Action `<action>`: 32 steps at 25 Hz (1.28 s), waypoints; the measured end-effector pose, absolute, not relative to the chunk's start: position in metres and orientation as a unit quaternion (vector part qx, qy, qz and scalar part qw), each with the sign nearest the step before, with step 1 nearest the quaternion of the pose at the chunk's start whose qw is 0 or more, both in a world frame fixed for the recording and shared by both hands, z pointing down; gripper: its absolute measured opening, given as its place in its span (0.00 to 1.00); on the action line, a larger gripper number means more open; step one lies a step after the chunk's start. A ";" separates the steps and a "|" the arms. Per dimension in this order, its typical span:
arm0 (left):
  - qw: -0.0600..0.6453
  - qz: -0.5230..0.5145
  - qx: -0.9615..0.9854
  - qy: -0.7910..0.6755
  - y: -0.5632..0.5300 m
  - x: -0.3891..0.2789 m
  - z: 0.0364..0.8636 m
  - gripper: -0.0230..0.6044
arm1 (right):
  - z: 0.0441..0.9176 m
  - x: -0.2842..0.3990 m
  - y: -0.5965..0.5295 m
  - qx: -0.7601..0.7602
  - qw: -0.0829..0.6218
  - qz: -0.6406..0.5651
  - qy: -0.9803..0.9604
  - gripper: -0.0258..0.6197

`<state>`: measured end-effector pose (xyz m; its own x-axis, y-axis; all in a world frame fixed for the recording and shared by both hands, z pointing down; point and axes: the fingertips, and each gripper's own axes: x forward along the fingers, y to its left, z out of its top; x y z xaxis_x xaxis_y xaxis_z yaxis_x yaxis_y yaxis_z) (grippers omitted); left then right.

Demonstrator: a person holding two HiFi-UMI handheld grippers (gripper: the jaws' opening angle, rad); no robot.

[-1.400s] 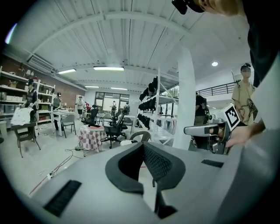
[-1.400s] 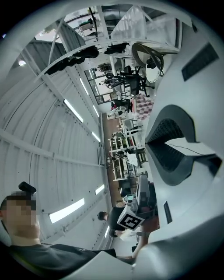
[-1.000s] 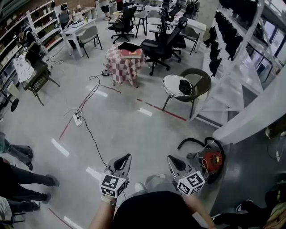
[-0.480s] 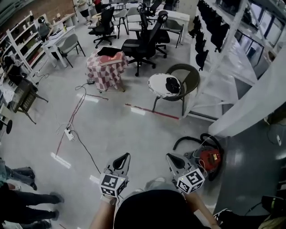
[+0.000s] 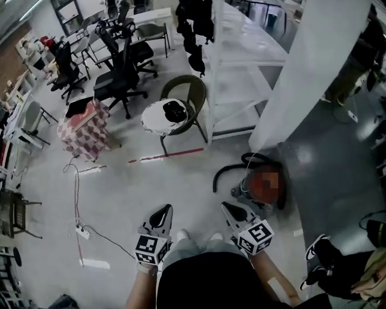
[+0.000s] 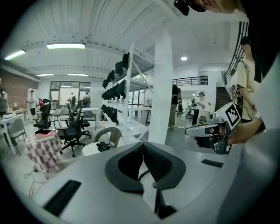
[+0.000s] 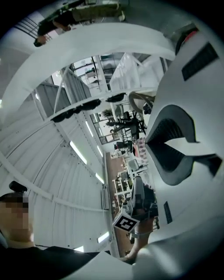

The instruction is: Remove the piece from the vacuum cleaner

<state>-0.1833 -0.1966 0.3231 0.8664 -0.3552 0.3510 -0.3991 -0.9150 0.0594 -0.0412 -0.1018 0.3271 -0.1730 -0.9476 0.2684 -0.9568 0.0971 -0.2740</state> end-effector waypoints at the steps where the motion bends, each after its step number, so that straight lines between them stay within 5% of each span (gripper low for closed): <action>1: 0.063 0.175 0.968 -0.171 -0.197 -0.169 0.326 0.07 | 0.331 -0.030 -0.094 0.661 0.010 0.201 -0.723 0.08; 18: 0.002 0.277 0.935 0.223 -0.152 0.026 0.425 0.07 | 0.440 0.074 0.018 0.860 -0.005 0.294 -0.417 0.08; 32: -0.008 0.368 0.879 0.302 -0.073 0.121 0.594 0.14 | 0.609 0.127 0.073 0.861 0.026 0.381 -0.336 0.11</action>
<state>0.1213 -0.0734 0.5935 0.5468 0.5243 0.6528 0.5366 -0.8180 0.2074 0.1268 0.0734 0.6089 0.4843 -0.5591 0.6729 -0.5983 -0.7728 -0.2115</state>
